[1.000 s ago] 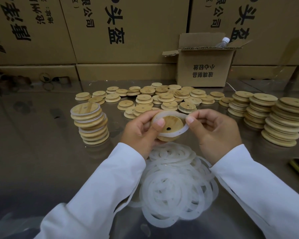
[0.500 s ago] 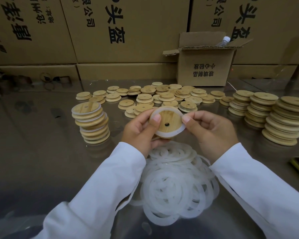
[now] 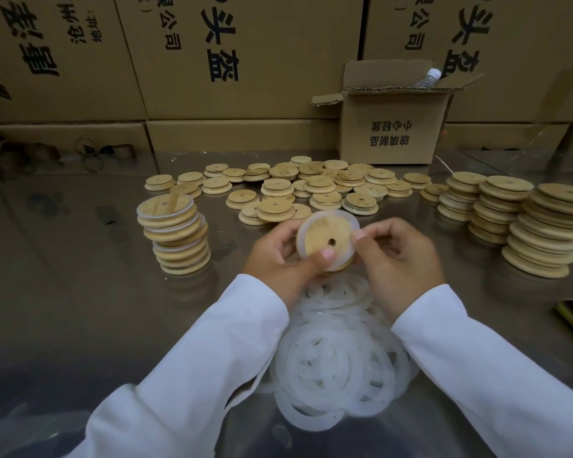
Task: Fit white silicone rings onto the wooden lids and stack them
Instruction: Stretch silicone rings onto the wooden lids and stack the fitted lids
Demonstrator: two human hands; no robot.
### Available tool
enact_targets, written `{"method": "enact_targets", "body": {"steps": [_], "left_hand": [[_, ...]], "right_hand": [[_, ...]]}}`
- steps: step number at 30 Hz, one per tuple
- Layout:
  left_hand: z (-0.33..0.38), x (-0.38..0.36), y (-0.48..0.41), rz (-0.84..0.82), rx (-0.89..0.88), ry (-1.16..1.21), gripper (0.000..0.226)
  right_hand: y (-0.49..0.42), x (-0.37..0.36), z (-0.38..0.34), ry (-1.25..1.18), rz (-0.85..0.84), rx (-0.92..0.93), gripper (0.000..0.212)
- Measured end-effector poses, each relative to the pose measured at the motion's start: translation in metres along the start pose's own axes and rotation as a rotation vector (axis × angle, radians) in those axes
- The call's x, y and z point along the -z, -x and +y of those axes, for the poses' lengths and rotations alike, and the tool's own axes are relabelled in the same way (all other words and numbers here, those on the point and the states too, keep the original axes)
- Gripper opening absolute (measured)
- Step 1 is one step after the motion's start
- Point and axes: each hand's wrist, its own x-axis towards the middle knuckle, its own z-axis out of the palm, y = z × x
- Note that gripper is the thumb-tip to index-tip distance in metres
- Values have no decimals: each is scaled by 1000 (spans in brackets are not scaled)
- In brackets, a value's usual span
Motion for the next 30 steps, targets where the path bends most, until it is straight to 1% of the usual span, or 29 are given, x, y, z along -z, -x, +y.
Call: {"method": "enact_targets", "body": {"steps": [2, 4, 7, 8, 11, 15, 19, 24, 30], "left_hand": [[0, 1, 1, -17, -24, -181, 38], [0, 2, 2, -28, -47, -259, 33], [2, 1, 4, -3, -66, -239, 15], [2, 1, 4, 9, -80, -240, 12], [2, 2, 3, 24, -112, -259, 16], [5, 3, 1, 20, -166, -260, 10], [6, 5, 0, 34, -183, -224, 10], [5, 7, 0, 66, -174, -169, 11], [2, 6, -1, 103, -57, -70, 11]], "right_hand": [[0, 2, -1, 47, -16, 50, 15], [2, 3, -1, 101, -30, 111, 14], [3, 4, -3, 182, -71, 182, 13], [2, 5, -3, 202, -87, 198, 14], [0, 7, -4, 234, -126, 205, 16], [-4, 11, -5, 217, -152, 184, 14], [-6, 13, -7, 207, -177, 176, 10], [-2, 10, -9, 154, -155, 229, 11], [5, 4, -5, 116, -71, 179, 7]]}}
